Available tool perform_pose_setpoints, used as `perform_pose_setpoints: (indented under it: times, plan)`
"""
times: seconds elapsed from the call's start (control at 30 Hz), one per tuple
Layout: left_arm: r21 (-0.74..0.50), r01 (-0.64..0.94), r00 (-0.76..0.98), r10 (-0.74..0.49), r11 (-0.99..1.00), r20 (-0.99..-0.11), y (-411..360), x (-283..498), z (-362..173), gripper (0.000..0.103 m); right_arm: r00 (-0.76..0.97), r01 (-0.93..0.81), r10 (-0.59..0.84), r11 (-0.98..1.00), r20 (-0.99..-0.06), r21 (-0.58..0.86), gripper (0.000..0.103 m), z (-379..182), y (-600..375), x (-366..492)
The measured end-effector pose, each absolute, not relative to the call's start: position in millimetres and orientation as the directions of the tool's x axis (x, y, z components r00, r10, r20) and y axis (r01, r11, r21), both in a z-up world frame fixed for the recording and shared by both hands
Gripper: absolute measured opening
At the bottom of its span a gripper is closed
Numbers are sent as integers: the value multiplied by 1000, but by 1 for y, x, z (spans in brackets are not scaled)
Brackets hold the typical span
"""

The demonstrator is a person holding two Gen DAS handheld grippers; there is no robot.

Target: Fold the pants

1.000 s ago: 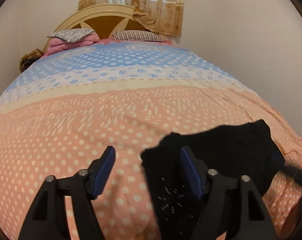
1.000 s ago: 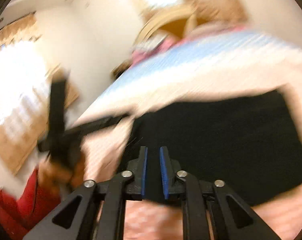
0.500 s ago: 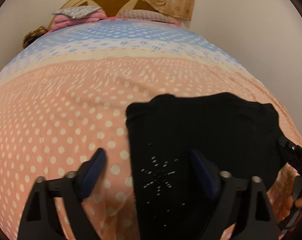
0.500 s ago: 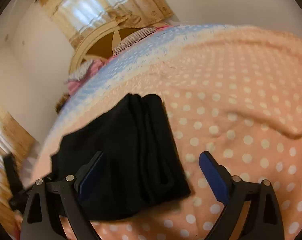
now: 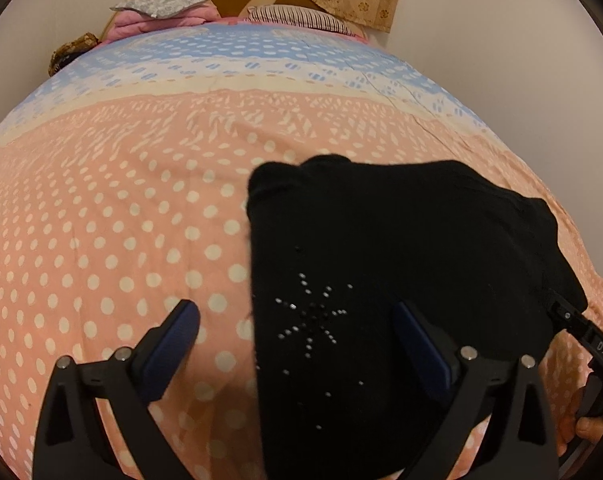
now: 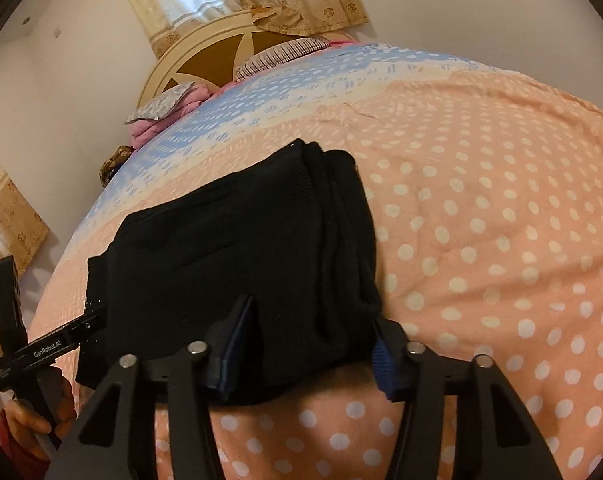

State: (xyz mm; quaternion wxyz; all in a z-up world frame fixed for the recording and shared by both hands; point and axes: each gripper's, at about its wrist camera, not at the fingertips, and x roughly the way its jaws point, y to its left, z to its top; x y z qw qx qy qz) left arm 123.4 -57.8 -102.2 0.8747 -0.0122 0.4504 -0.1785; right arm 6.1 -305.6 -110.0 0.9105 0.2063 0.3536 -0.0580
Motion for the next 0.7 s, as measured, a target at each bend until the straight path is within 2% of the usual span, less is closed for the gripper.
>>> perform_pose_setpoints:
  times: [0.2, 0.23, 0.33, 0.47, 0.6, 0.7]
  plan:
    - [-170, 332, 529, -332, 928, -781, -64, 118, -102, 97, 747, 254, 43, 904, -663, 345, 50, -111, -307, 7]
    - [-174, 338, 530, -340, 925, -777, -67, 118, -102, 93, 749, 255, 47, 900, -661, 353, 50, -112, -308, 7]
    - [-181, 393, 526, -382, 902, -760, -71, 114, -98, 70, 753, 256, 49, 897, -656, 361, 52, -113, -309, 7]
    - [-187, 420, 530, -407, 888, -744, -75, 111, -97, 54, 757, 256, 53, 893, -651, 370, 53, -114, -310, 7]
    - [-203, 420, 523, -419, 885, -743, -74, 113, -98, 54, 762, 257, 51, 892, -646, 373, 54, -114, -310, 7]
    - [-231, 392, 520, -422, 890, -743, -71, 115, -99, 61, 767, 256, 55, 887, -639, 384, 54, -114, -311, 7]
